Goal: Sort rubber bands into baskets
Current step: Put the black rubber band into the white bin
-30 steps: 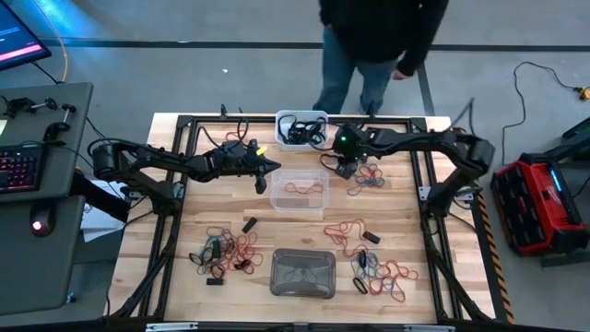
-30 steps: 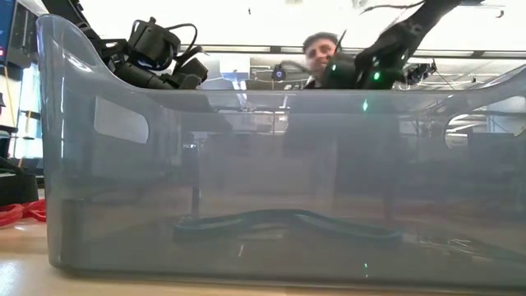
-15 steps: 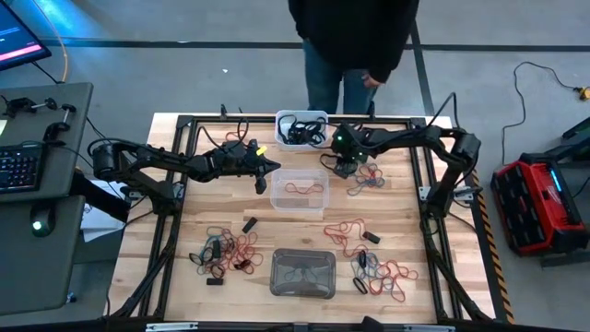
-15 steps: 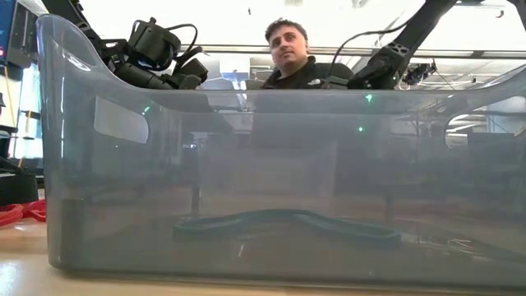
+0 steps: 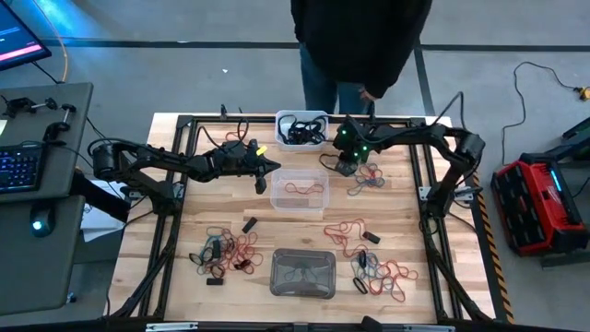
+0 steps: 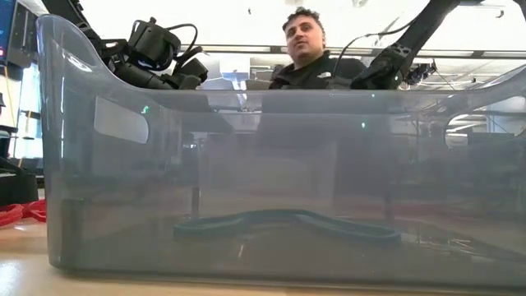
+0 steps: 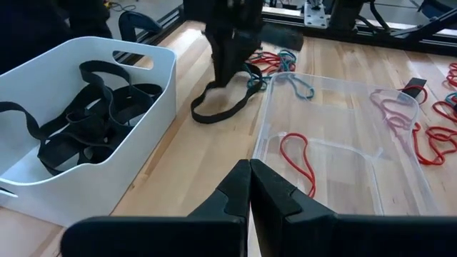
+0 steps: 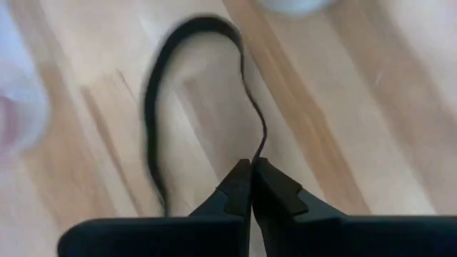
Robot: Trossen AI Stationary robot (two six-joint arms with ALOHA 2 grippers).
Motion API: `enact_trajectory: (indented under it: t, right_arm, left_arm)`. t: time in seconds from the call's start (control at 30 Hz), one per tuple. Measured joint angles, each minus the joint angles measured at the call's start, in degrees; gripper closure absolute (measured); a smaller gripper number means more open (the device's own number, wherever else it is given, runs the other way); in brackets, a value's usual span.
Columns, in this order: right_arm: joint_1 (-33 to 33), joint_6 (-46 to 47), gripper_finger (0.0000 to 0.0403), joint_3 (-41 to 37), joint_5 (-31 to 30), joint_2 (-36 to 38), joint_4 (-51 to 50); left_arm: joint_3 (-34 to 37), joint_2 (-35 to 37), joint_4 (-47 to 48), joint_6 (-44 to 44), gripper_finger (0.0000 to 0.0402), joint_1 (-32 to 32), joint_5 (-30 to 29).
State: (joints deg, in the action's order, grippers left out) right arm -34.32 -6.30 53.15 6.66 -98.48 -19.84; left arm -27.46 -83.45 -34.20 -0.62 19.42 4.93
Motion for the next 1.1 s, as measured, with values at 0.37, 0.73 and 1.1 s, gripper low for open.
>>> enact_trajectory:
  t: [0.37, 0.73, 1.1]
  right_arm:
    - [5.18, 0.48, 0.0401, 0.07, -7.53, 11.26, 0.52]
    - [11.75, 2.88, 0.0402, 0.09, -18.90, 18.29, 2.10]
    - [16.17, 1.29, 0.0403, 0.11, -26.75, 18.61, 11.14]
  left_arm:
    - [0.00, 0.01, 0.00, -0.02, 0.0401, 0.00, 0.00]
    - [0.00, -0.01, 0.02, -0.02, 0.0401, -0.02, -0.02]
    - [0.00, 0.00, 0.07, -0.04, 0.0401, -0.01, -0.01]
